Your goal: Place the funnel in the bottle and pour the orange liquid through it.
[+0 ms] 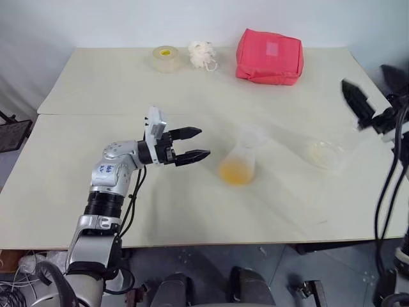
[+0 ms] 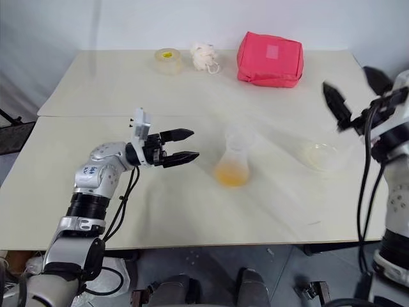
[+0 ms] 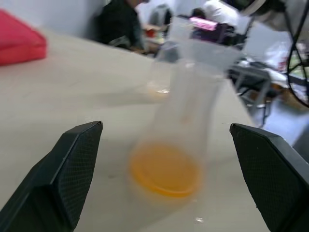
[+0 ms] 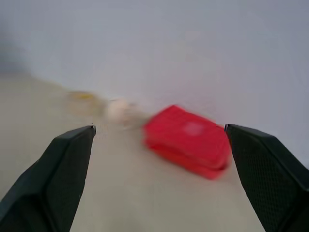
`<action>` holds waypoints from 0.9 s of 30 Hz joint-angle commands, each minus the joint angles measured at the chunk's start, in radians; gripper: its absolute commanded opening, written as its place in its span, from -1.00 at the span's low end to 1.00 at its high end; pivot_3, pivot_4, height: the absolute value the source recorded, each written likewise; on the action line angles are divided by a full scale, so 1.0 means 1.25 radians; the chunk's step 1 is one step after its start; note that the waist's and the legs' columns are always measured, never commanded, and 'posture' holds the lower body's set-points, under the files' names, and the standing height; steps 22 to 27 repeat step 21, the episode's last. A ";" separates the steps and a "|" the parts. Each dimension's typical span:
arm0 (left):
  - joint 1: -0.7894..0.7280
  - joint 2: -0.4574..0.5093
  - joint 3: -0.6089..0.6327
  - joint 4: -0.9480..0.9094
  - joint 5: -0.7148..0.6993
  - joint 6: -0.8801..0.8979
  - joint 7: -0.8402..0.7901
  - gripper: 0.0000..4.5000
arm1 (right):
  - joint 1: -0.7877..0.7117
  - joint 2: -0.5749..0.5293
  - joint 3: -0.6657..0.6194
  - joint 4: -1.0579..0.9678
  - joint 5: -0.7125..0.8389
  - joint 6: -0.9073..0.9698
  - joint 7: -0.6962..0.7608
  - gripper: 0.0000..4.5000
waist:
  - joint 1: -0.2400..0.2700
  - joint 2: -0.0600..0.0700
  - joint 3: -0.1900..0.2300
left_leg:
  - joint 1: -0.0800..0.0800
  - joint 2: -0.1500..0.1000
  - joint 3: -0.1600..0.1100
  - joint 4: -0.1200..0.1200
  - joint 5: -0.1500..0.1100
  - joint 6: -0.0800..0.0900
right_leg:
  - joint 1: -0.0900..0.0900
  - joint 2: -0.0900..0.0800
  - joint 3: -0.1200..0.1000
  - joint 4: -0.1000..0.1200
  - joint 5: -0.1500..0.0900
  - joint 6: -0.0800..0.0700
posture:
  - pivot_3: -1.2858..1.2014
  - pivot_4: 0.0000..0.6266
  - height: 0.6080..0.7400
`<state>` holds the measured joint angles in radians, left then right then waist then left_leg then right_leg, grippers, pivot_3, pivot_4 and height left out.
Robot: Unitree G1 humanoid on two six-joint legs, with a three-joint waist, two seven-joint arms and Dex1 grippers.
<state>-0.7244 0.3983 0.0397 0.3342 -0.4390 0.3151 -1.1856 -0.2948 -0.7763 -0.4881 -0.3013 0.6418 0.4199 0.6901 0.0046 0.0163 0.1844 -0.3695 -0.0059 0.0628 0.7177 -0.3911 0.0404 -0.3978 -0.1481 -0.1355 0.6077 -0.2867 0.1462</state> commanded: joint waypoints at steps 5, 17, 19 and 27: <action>0.081 0.097 0.018 -0.073 0.005 -0.075 -0.056 1.00 | 0.336 -0.103 -0.033 -0.073 -0.072 -0.090 0.265 0.99 | 0.017 0.000 0.000 | 0.000 0.000 0.002 0.001 0.000 0.000 | 0.000 0.000 0.001 -0.003 0.000 0.000 | 0.03 -0.52 1.00; 0.159 0.125 0.036 -0.165 -0.004 -0.079 0.003 1.00 | 0.335 -0.019 0.045 -0.004 -0.111 -0.162 0.245 0.99 | 0.017 0.000 0.000 | 0.003 0.001 -0.001 0.002 0.000 0.000 | 0.003 0.000 0.001 -0.003 0.000 0.000 | 0.03 -0.52 1.00; 0.172 0.118 0.041 -0.190 -0.015 -0.075 0.016 1.00 | 0.326 -0.012 0.049 0.003 -0.114 -0.164 0.242 0.99 | 0.017 0.000 0.000 | 0.003 0.001 -0.002 0.002 0.000 0.000 | 0.003 0.000 0.001 -0.003 0.000 0.000 | 0.03 -0.52 1.00; 0.192 0.121 0.040 -0.205 -0.001 -0.117 0.018 1.00 | 0.325 -0.001 0.051 0.001 -0.113 -0.163 0.229 0.99 | 0.017 0.000 0.000 | 0.003 0.001 -0.002 0.002 0.000 0.000 | 0.003 0.000 0.002 -0.003 0.000 0.000 | 0.03 -0.52 1.00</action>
